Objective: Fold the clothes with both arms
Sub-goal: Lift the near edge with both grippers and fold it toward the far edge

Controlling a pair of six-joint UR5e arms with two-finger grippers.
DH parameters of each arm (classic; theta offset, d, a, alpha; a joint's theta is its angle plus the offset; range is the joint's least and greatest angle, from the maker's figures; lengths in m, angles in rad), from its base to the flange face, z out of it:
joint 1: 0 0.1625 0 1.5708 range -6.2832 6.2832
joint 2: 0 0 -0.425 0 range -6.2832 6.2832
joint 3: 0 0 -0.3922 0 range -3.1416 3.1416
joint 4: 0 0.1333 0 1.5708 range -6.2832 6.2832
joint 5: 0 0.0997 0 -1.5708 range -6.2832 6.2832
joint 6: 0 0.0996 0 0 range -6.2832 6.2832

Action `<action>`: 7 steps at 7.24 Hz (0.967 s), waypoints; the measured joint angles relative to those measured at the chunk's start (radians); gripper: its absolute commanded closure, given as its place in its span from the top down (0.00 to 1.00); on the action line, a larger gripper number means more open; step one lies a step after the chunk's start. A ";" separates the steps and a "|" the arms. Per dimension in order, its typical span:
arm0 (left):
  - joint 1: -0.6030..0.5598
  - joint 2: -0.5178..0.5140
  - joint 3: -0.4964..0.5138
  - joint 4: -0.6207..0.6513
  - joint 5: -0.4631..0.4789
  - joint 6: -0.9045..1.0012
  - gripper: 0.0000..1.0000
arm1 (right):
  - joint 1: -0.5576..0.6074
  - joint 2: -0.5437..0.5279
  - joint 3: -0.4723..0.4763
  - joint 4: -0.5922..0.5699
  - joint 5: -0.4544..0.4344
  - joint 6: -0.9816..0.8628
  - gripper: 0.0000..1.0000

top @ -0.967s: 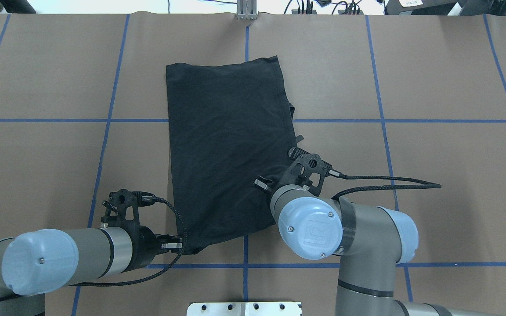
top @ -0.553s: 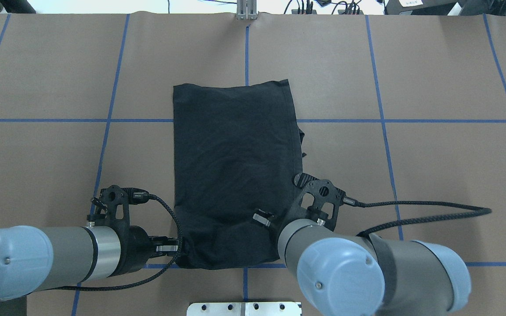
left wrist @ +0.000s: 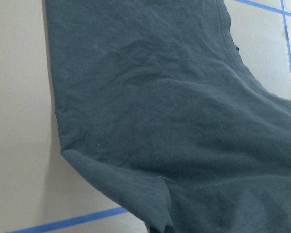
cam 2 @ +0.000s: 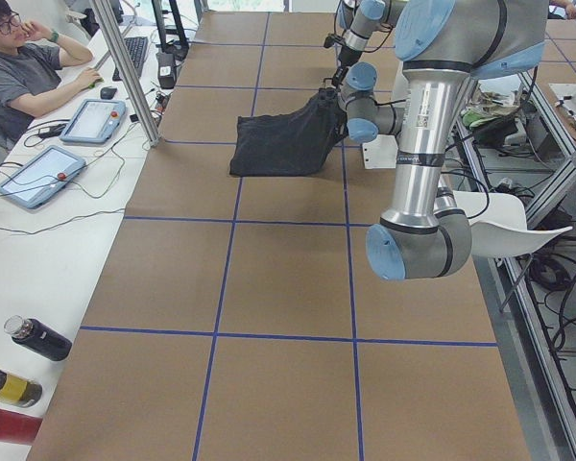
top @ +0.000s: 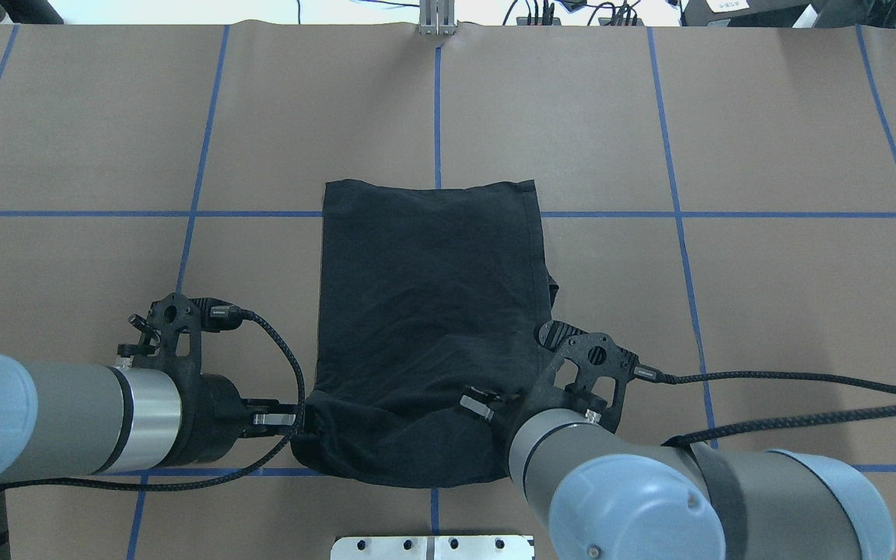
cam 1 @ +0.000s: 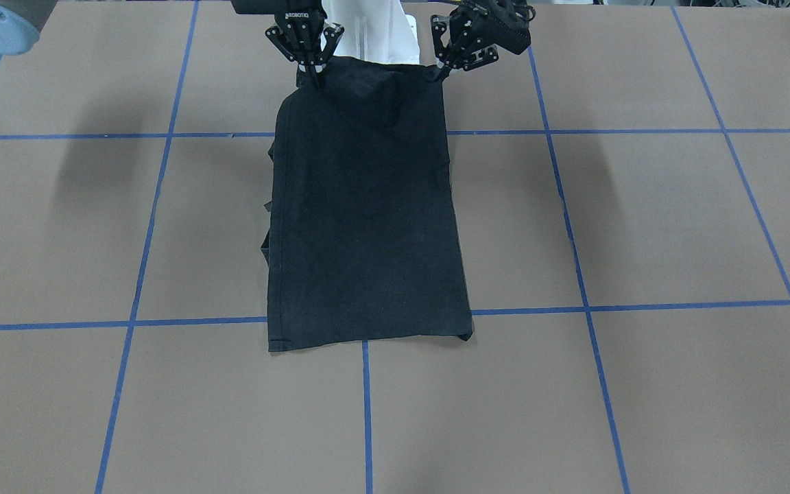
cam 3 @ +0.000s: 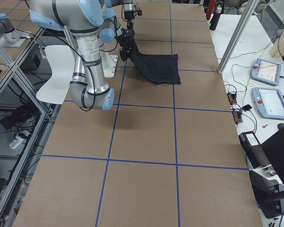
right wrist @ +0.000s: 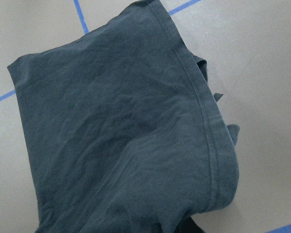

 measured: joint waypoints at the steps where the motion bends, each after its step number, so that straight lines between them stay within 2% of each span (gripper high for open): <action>1: -0.030 -0.012 0.017 0.004 -0.004 0.012 0.00 | 0.040 0.005 -0.040 0.017 0.001 -0.021 0.00; 4: -0.146 -0.153 0.128 0.091 -0.005 0.054 0.00 | 0.141 0.046 -0.136 0.083 0.003 -0.078 0.00; 7: -0.270 -0.292 0.305 0.134 -0.005 0.131 0.00 | 0.242 0.111 -0.233 0.093 0.009 -0.139 0.00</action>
